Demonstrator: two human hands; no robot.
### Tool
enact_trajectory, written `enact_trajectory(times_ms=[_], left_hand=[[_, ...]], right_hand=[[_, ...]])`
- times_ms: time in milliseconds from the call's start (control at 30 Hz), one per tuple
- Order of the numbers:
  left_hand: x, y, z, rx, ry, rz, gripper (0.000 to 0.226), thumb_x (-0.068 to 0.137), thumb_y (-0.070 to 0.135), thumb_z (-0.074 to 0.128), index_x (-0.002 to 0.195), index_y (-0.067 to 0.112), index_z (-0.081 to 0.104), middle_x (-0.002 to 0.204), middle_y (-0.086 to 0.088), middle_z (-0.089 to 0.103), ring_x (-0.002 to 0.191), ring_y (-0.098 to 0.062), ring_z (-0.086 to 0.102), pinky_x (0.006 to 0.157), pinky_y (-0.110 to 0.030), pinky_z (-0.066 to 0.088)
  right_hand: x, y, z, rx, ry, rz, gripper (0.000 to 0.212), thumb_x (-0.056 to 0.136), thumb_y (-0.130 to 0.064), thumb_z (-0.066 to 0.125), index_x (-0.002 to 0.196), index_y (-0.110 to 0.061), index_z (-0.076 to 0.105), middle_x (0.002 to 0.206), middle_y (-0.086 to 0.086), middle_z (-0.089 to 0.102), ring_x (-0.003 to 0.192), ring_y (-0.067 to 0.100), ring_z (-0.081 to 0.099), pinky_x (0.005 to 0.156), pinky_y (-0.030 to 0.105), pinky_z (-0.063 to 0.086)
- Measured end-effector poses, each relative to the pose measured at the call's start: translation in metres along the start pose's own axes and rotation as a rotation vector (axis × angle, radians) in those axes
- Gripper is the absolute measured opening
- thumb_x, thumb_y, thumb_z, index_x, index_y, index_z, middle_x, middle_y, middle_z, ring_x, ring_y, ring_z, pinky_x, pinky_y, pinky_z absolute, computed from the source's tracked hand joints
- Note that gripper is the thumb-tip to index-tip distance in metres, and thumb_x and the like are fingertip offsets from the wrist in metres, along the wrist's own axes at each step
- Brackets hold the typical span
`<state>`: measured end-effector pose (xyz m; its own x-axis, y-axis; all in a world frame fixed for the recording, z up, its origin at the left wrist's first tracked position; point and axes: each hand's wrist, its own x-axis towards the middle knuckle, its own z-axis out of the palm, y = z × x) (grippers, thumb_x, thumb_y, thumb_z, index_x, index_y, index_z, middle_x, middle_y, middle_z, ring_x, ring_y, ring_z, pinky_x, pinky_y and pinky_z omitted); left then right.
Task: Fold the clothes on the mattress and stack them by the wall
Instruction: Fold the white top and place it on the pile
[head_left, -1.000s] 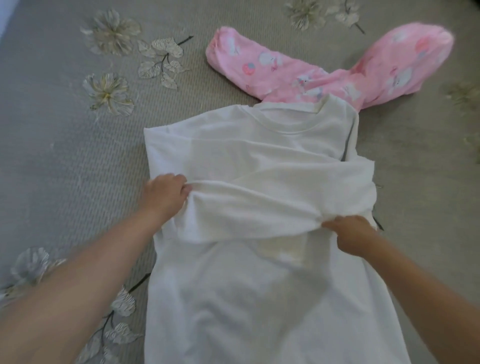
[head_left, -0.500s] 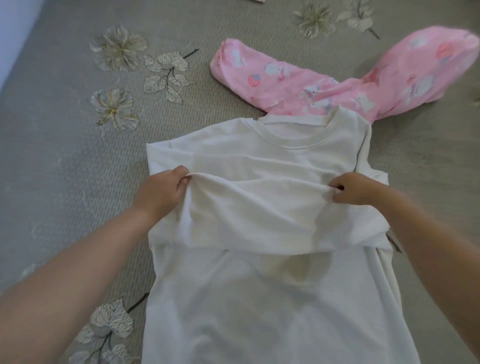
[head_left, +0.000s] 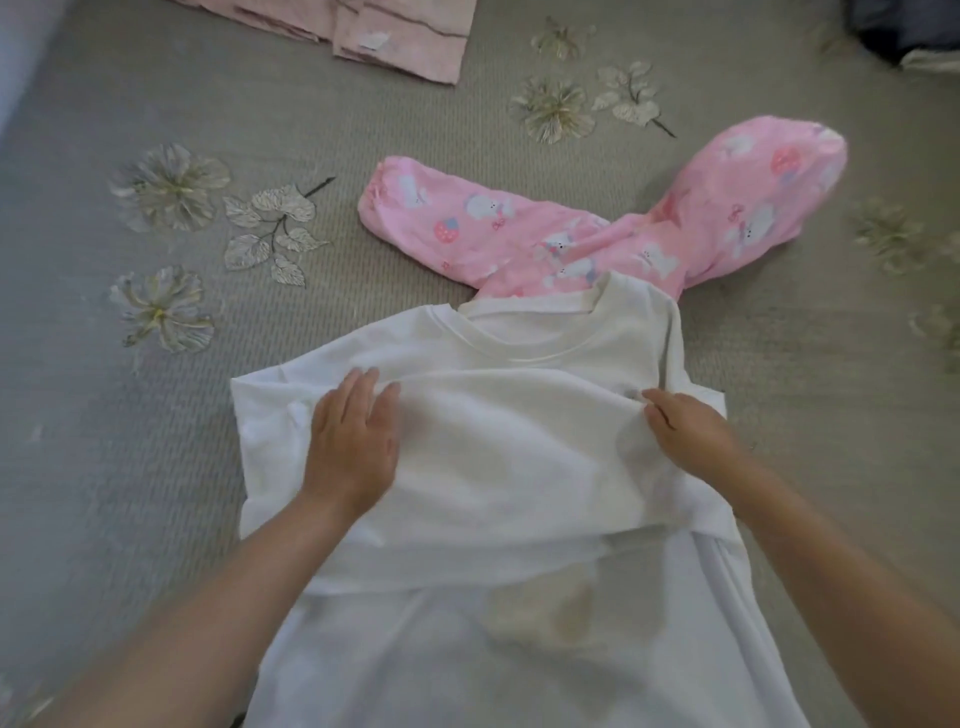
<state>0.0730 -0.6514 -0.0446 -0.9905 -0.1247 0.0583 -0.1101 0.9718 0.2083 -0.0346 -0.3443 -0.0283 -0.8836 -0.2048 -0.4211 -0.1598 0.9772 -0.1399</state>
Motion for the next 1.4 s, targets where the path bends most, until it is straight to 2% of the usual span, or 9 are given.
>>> enact_trajectory(times_ms=[100, 200, 400, 667, 933, 1100, 1167, 1267, 1400], left_hand=[[-0.006, 0.042, 0.013, -0.090, -0.062, 0.118, 0.046, 0.077, 0.020, 0.038, 0.103, -0.008, 0.064, 0.112, -0.030, 0.061, 0.103, -0.048, 0.058, 0.079, -0.060, 0.046], [-0.002, 0.071, 0.029, -0.140, -0.156, 0.022, 0.051, 0.079, 0.026, 0.037, 0.106, -0.010, 0.062, 0.115, -0.031, 0.058, 0.105, -0.051, 0.055, 0.080, -0.065, 0.041], [-0.001, 0.078, 0.061, -0.203, -0.179, -0.089, 0.056, 0.080, 0.029, 0.036, 0.114, -0.011, 0.058, 0.120, -0.031, 0.055, 0.108, -0.050, 0.053, 0.097, -0.056, 0.035], [0.004, 0.070, 0.081, -0.158, -0.124, -0.103, 0.056, 0.079, 0.027, 0.036, 0.115, -0.010, 0.057, 0.121, -0.029, 0.056, 0.110, -0.047, 0.054, 0.099, -0.044, 0.021], [0.005, 0.072, 0.081, -0.157, -0.108, -0.112, 0.059, 0.077, 0.027, 0.035, 0.116, -0.011, 0.055, 0.122, -0.031, 0.054, 0.110, -0.048, 0.052, 0.098, -0.044, 0.020], [0.007, 0.072, 0.084, -0.132, -0.065, -0.103, 0.058, 0.077, 0.026, 0.034, 0.113, -0.013, 0.057, 0.119, -0.033, 0.055, 0.107, -0.051, 0.053, 0.097, -0.045, 0.021], [0.009, 0.071, 0.085, -0.119, -0.048, -0.091, 0.057, 0.077, 0.026, 0.034, 0.113, -0.013, 0.057, 0.119, -0.033, 0.055, 0.106, -0.052, 0.053, 0.097, -0.046, 0.021], [0.008, 0.072, 0.085, -0.119, -0.053, -0.086, 0.058, 0.077, 0.026, 0.034, 0.114, -0.014, 0.056, 0.120, -0.033, 0.054, 0.108, -0.052, 0.052, 0.099, -0.048, 0.026], [0.008, 0.071, 0.086, -0.128, -0.078, -0.067, 0.059, 0.078, 0.026, 0.033, 0.116, -0.014, 0.054, 0.121, -0.034, 0.053, 0.110, -0.053, 0.050, 0.092, -0.064, 0.026]], right_hand=[[-0.022, 0.015, 0.007, -0.324, -0.144, -0.030, 0.035, 0.098, -0.027, 0.027, 0.124, -0.015, 0.047, 0.128, 0.003, 0.053, 0.113, 0.026, 0.047, 0.090, 0.034, 0.043], [-0.046, 0.023, 0.016, -0.296, -0.277, -0.150, 0.039, 0.095, -0.020, 0.032, 0.133, -0.022, 0.042, 0.135, -0.003, 0.048, 0.118, 0.022, 0.047, 0.090, 0.031, 0.043], [-0.003, 0.036, -0.006, 0.085, 0.066, 0.211, 0.029, 0.094, -0.024, 0.045, 0.111, -0.008, 0.061, 0.100, 0.014, 0.067, 0.091, 0.030, 0.060, 0.070, 0.030, 0.041], [0.063, 0.020, 0.008, -0.335, -0.125, 0.353, 0.023, 0.091, -0.019, 0.046, 0.107, -0.010, 0.059, 0.108, 0.009, 0.061, 0.106, 0.028, 0.056, 0.097, 0.039, 0.037], [0.089, 0.101, -0.064, 0.532, 0.273, 0.838, 0.027, 0.079, -0.006, 0.057, 0.056, -0.009, 0.042, 0.062, 0.009, 0.047, 0.052, 0.021, 0.042, 0.047, 0.027, 0.030], [0.130, 0.097, -0.035, 0.842, 0.289, 0.920, 0.021, 0.087, -0.004, 0.047, 0.066, -0.007, 0.046, 0.078, 0.011, 0.053, 0.057, 0.020, 0.050, 0.042, 0.026, 0.046], [0.131, 0.087, -0.022, 0.911, 0.302, 0.852, 0.017, 0.088, -0.008, 0.047, 0.102, -0.003, 0.055, 0.104, 0.014, 0.059, 0.083, 0.025, 0.059, 0.066, 0.029, 0.052], [0.105, 0.071, -0.011, 0.608, 0.315, 0.524, 0.046, 0.090, -0.009, 0.045, 0.135, -0.003, 0.039, 0.136, 0.017, 0.043, 0.122, 0.027, 0.044, 0.100, 0.027, 0.032], [0.025, 0.054, 0.021, 0.473, 0.432, 0.367, 0.045, 0.093, -0.012, 0.045, 0.134, 0.003, 0.037, 0.139, 0.022, 0.036, 0.127, 0.029, 0.036, 0.098, 0.020, 0.023]])
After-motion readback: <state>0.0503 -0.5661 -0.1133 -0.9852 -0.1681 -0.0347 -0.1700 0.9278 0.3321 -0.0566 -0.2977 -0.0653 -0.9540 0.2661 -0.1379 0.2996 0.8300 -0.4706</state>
